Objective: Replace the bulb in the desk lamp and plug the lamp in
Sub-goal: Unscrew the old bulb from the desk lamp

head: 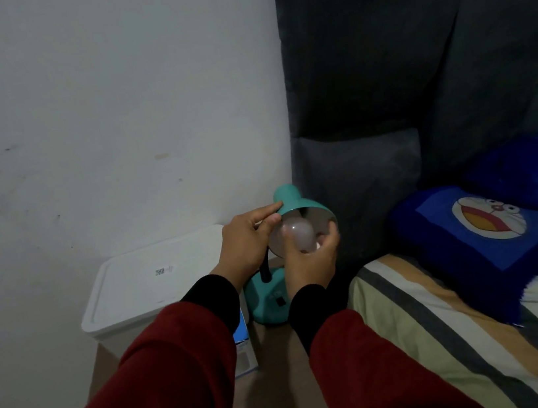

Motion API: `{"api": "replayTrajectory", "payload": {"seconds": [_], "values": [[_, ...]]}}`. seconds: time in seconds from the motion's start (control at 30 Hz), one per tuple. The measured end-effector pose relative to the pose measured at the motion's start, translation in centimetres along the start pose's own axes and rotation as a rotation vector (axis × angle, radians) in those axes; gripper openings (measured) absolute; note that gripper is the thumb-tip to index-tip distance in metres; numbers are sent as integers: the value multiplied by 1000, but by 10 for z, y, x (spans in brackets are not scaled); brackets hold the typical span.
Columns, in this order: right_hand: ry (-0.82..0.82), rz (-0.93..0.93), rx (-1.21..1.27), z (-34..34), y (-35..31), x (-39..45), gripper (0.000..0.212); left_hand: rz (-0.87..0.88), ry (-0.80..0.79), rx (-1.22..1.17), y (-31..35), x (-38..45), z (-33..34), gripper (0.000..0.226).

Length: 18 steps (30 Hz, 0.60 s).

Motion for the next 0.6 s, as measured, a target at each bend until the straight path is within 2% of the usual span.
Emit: {"api": "replayTrajectory", "payload": {"seconds": [0.1, 0.23, 0.3, 0.47, 0.6], "values": [[14, -4, -40, 3, 3, 1, 62, -9, 12, -12, 1, 0, 1, 30], [10, 0, 36, 6, 5, 0, 72, -13, 16, -6, 1, 0, 1, 29], [-4, 37, 104, 5, 6, 1, 69, -10, 20, -1, 1, 0, 0, 29], [-23, -84, -32, -5, -1, 3, 66, -23, 4, -3, 3, -1, 0, 30], [-76, 58, 100, 0, 4, 0, 72, -18, 7, 11, 4, 0, 1, 30]]}}
Point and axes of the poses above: each hand's wrist, its own x-axis towards the middle knuckle, its own z-axis out of the palm, y = z × x, the point moved 2 cm from there along x, towards the middle knuckle, and after that the axes turned 8 degrees about -y, right-handed, at the moved point
